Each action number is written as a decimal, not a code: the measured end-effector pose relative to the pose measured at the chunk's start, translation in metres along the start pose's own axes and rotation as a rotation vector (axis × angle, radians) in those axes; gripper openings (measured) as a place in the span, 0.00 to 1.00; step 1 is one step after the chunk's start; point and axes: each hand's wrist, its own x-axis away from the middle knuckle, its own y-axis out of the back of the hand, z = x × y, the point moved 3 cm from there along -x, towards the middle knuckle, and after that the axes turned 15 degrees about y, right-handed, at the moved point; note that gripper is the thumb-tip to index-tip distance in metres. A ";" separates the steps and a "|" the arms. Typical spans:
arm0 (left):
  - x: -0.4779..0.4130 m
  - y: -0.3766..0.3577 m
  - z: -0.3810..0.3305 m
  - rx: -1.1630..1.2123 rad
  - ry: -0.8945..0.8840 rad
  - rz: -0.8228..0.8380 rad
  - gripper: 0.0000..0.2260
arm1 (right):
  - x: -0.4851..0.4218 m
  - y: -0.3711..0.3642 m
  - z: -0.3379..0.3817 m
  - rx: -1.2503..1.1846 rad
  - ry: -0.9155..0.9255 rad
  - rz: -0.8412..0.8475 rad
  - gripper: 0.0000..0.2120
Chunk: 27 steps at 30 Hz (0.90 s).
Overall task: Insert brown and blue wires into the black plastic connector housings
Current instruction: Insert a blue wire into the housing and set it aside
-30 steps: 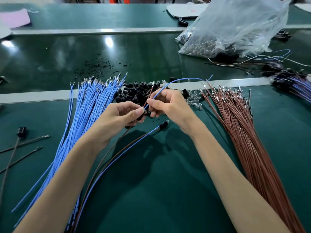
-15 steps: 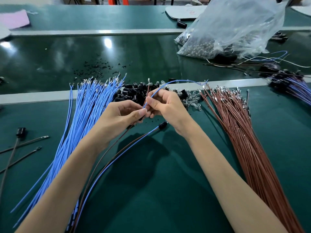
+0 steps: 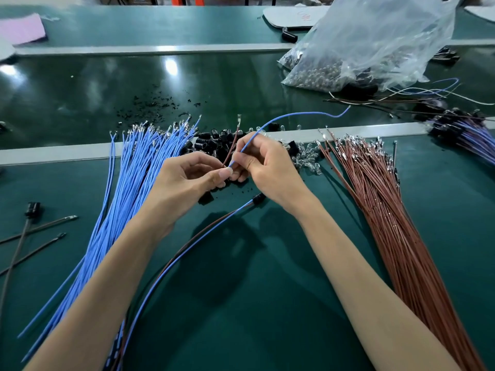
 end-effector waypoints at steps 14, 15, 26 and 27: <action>0.001 0.000 -0.002 -0.021 0.003 -0.019 0.09 | -0.001 0.002 0.004 0.027 0.067 -0.001 0.14; 0.001 0.000 -0.002 -0.027 0.004 -0.013 0.09 | -0.001 0.002 0.004 0.040 0.072 0.004 0.13; -0.001 0.003 0.000 -0.013 0.018 -0.028 0.12 | 0.001 0.001 -0.003 -0.065 -0.044 0.086 0.05; -0.001 0.003 0.000 -0.011 0.020 -0.033 0.12 | 0.001 0.001 -0.003 -0.145 -0.081 0.062 0.04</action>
